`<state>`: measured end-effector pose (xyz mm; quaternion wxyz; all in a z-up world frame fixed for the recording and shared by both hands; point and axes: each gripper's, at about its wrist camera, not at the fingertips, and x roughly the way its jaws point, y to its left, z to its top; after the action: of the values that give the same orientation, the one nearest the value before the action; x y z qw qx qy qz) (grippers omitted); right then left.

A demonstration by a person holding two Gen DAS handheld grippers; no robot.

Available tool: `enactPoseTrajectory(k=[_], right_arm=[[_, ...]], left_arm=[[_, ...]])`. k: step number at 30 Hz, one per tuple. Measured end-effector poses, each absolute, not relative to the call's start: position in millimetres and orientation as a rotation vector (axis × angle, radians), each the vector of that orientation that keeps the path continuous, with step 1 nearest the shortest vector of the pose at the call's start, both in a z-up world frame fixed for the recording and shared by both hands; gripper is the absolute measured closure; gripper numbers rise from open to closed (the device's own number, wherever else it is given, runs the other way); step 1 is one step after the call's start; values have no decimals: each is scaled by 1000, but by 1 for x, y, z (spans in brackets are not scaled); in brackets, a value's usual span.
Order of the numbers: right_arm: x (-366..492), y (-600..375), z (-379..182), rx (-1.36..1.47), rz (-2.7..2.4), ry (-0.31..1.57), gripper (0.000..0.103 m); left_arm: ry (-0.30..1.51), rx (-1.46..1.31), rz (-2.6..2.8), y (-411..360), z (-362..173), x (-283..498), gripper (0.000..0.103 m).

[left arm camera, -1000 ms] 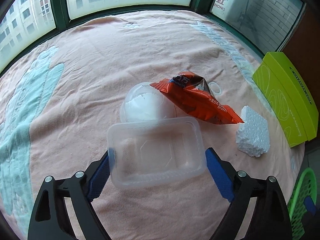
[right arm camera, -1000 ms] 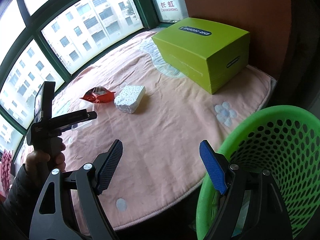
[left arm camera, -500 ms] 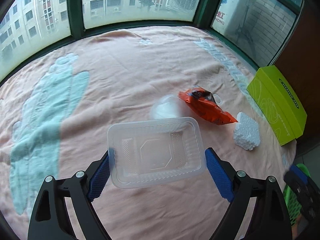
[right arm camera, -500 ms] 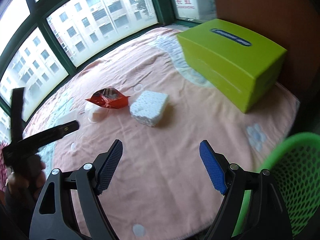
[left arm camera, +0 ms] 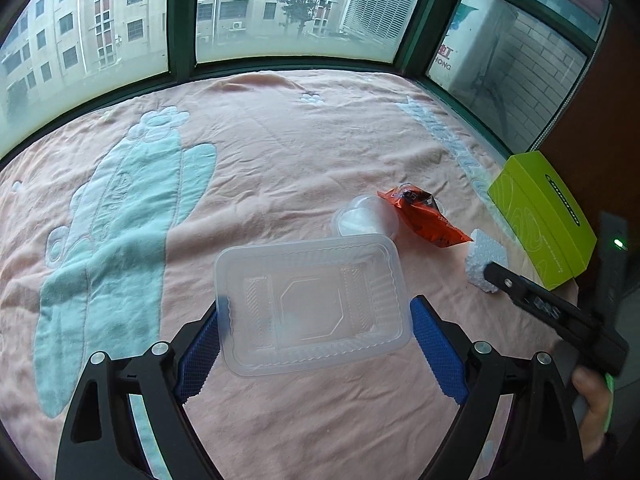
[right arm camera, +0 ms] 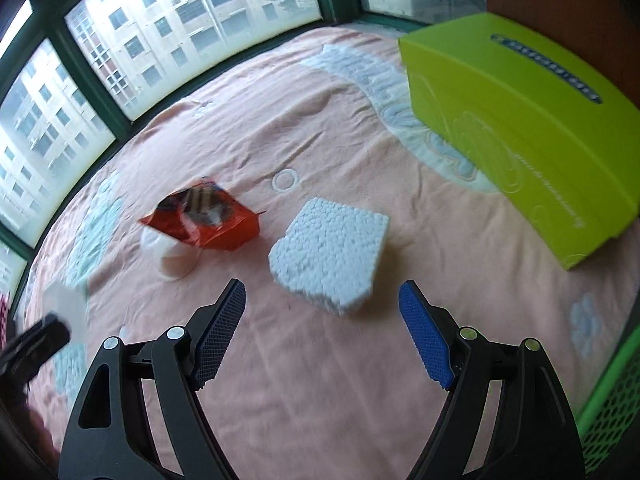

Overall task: Collect trash
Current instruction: 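Grasp the white foam block with right tool while left holds the tray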

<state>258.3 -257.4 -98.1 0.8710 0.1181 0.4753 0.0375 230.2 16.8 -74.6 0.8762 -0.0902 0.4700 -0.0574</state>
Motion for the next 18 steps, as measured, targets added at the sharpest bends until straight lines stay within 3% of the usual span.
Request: enactPoseTrajectory(k=[7,10,18], right_arm=[[279,-253,-114,234,34,1035,25],[276,-252,-113,198,16,1023,36],[248,-260,-98,220,57,997,36]], left_arm=[[989,-198,-121,20,-78,224,17],[988,-201,-123,20,-78,223,17],[980,-200,-142,11,-73,216,17]])
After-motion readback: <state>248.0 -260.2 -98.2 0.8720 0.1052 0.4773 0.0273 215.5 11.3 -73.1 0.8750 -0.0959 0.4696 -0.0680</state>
